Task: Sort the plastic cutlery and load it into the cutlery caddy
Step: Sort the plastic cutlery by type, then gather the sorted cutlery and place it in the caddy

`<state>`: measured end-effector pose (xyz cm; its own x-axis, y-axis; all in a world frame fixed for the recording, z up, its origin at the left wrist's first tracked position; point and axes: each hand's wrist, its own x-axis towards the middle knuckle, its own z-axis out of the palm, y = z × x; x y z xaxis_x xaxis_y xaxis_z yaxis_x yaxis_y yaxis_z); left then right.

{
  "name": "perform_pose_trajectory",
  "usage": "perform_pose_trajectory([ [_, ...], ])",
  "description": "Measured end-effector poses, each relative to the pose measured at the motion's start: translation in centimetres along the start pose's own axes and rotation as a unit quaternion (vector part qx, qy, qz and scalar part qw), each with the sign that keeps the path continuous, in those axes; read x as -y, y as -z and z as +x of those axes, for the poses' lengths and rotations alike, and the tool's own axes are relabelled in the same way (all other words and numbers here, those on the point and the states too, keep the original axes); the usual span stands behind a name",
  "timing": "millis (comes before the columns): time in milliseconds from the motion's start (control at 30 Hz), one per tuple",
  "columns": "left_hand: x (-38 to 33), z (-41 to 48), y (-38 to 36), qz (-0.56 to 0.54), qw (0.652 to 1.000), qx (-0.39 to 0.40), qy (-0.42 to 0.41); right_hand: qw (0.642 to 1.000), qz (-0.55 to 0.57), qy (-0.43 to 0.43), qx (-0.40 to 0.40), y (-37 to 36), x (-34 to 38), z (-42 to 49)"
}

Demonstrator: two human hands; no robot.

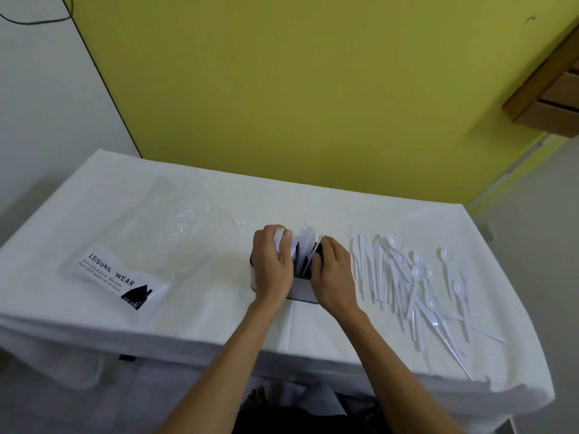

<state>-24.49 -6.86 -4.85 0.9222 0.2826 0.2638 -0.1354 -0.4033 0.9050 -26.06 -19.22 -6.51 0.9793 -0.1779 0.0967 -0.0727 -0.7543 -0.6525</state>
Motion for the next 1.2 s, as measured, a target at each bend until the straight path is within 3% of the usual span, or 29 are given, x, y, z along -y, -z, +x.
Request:
perform_pose_trajectory([
  [167,1.3,-2.2,-0.8,0.173,0.982,0.046,-0.066,1.0,-0.01,0.008,-0.001,-0.1,0.2,-0.2],
  [333,0.9,-2.5,-0.6,0.223,0.972,0.04,-0.057,1.0,-0.016,0.017,-0.005,0.1,0.3,-0.5],
  [533,-0.1,-2.5,-0.1,0.204,0.977,0.049,-0.042,1.0,-0.01,0.028,-0.001,0.4,0.4,-0.6],
  [834,-4.1,-2.5,-0.7,0.173,0.975,0.032,-0.132,0.993,0.115,0.012,0.009,3.0,0.7,-0.2],
  [1000,-6.3,-2.7,-2.9,0.126,0.976,0.082,-0.156,0.995,0.09,-0.037,0.019,5.2,-1.9,-0.9],
  [1200,-7.0,-4.1,-6.6,0.108,0.963,0.163,-0.187,0.992,0.08,-0.093,-0.027,8.3,-6.1,-1.8],
])
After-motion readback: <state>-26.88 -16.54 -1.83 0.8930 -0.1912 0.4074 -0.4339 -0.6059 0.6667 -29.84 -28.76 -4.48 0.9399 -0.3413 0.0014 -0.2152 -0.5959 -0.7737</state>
